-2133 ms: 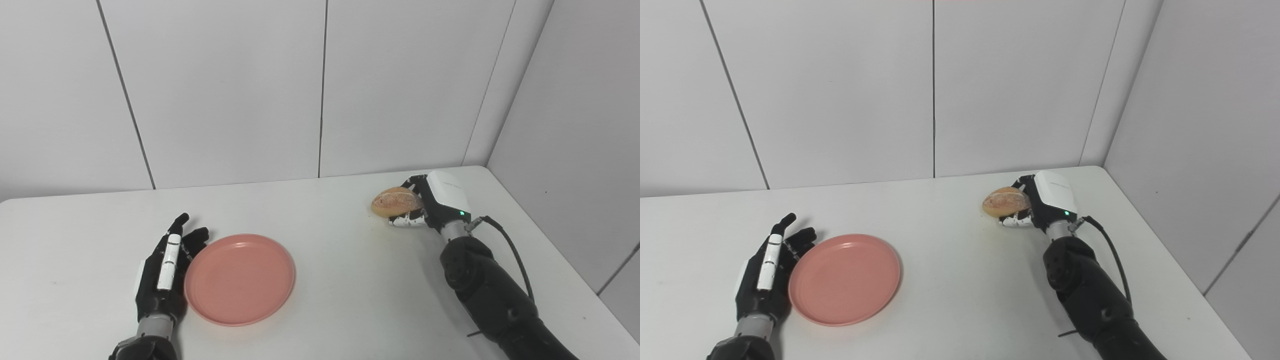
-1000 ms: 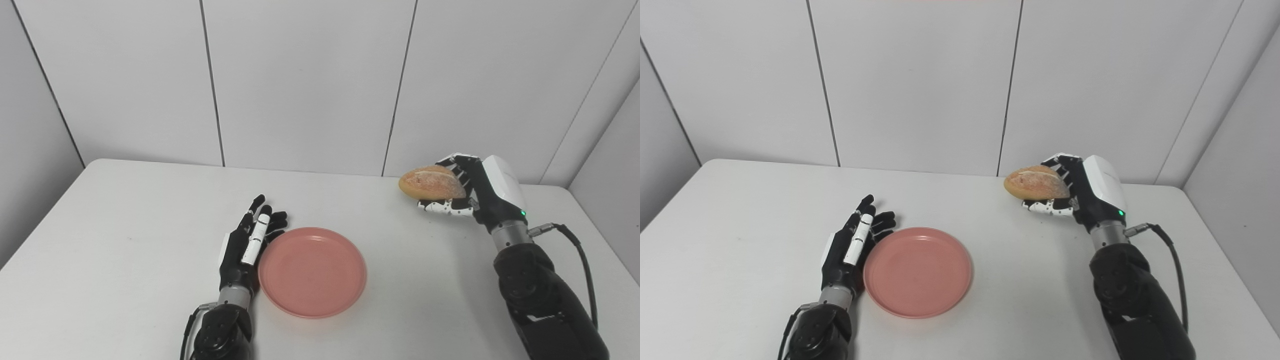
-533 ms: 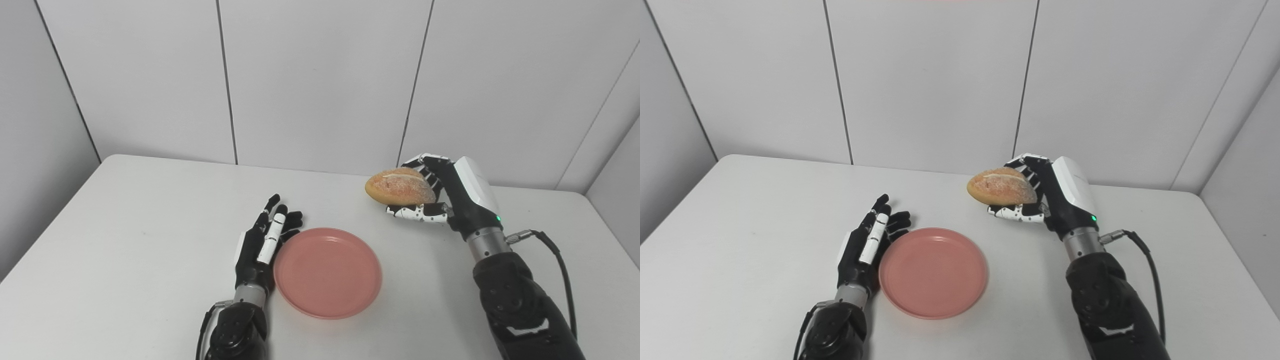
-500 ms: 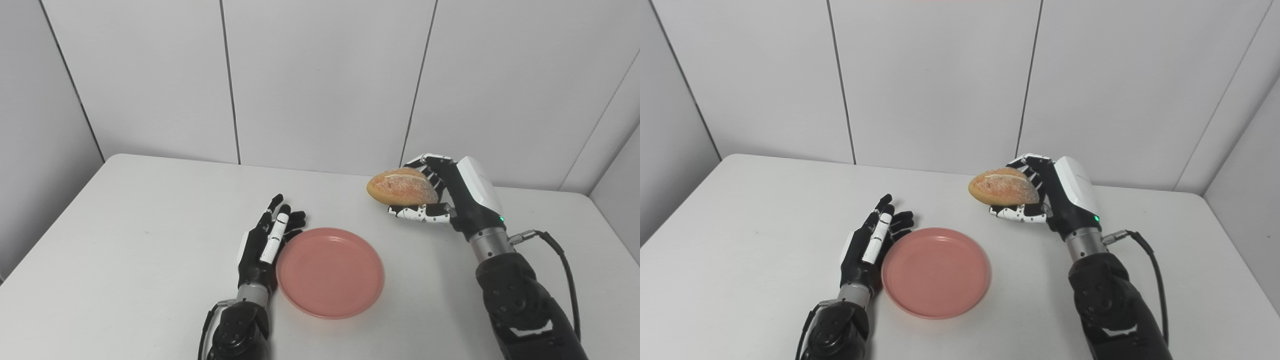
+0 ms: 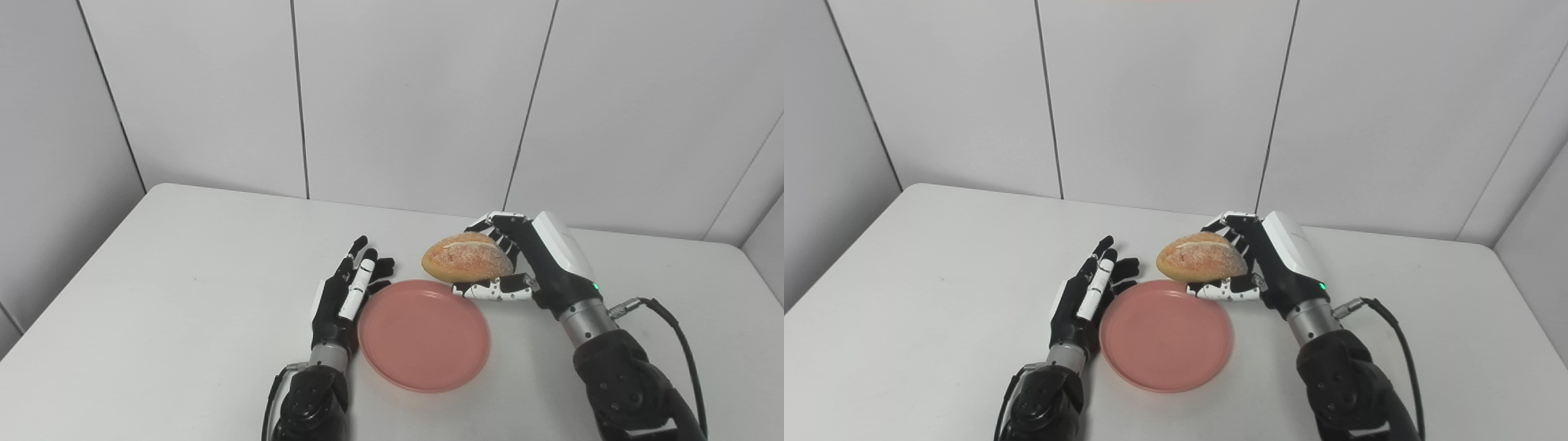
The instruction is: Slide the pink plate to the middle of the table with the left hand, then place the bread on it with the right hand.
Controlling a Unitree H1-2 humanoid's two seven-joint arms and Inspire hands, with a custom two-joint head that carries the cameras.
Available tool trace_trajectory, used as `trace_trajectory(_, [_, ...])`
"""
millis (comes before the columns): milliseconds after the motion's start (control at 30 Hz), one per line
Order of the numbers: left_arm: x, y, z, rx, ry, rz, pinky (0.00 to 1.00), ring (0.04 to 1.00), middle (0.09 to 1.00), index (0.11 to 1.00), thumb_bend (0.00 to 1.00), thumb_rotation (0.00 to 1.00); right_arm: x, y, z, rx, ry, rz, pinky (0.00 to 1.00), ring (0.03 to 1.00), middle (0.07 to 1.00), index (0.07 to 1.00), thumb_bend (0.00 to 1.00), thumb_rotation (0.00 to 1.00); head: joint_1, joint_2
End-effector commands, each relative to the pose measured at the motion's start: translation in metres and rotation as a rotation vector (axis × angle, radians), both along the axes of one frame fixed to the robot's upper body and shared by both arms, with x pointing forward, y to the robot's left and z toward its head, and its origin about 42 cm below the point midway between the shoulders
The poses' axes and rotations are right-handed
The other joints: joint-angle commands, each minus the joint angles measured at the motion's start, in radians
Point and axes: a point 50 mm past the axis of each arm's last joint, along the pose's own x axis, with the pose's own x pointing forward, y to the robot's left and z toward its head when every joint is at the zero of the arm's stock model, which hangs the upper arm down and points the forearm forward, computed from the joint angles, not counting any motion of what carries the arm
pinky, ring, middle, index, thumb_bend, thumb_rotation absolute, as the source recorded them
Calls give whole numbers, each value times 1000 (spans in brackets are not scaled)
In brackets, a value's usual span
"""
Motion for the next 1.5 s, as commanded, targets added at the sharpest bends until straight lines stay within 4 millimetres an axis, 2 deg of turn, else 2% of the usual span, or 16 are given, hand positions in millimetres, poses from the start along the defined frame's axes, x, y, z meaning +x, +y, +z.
trace_trajectory(0, [-16,-4,-38,-12,160,-1,682,719,676,880,551,685,-2,8,15,3,-54,14,260,332,424,525,516,0,0,0])
trace_trajectory(200, [-16,-4,-38,-16,166,4,694,716,678,870,550,690,0,22,-2,-35,-31,47,303,372,445,518,519,0,-7,2])
trace_trajectory(400, [-17,-3,-37,-3,159,5,669,708,672,877,550,697,10,36,-15,-64,-1,54,294,368,450,515,519,1,-12,8])
trace_trajectory(667, [-17,-3,-37,-6,160,5,656,703,667,879,553,705,29,39,-23,-102,40,33,286,355,450,513,519,1,-17,14])
trace_trajectory(833, [-14,-4,-37,-1,154,1,676,715,659,880,549,708,46,40,-28,-127,100,28,196,261,404,515,515,0,-23,11])
trace_trajectory(867, [-13,-5,-37,-2,152,0,685,714,655,882,550,705,48,40,-29,-130,107,29,176,241,449,494,520,0,-23,12])
trace_trajectory(933, [-12,-6,-36,-14,155,-3,700,722,656,886,549,699,53,39,-31,-135,119,32,166,230,463,487,522,0,-22,20])
trace_trajectory(1100, [-4,-8,-31,-33,158,-2,703,734,675,873,553,703,66,38,-33,-183,140,38,167,230,470,484,523,0,-21,43])
trace_trajectory(1200, [0,-8,-26,-35,143,-4,702,712,652,881,565,699,71,39,-34,-225,139,52,152,217,470,484,524,0,-24,49])
trace_trajectory(1333, [2,-10,-23,-34,134,0,695,700,658,886,573,684,71,40,-30,-284,144,84,167,235,470,483,524,0,-28,48])
trace_trajectory(1367, [2,-10,-23,-36,133,-1,694,703,650,890,572,675,70,41,-29,-305,153,92,182,254,424,502,518,0,-28,48])
trace_trajectory(1467, [2,-12,-23,-45,134,-2,702,699,644,890,578,667,66,43,-25,-382,177,117,219,300,423,508,519,0,-30,53])
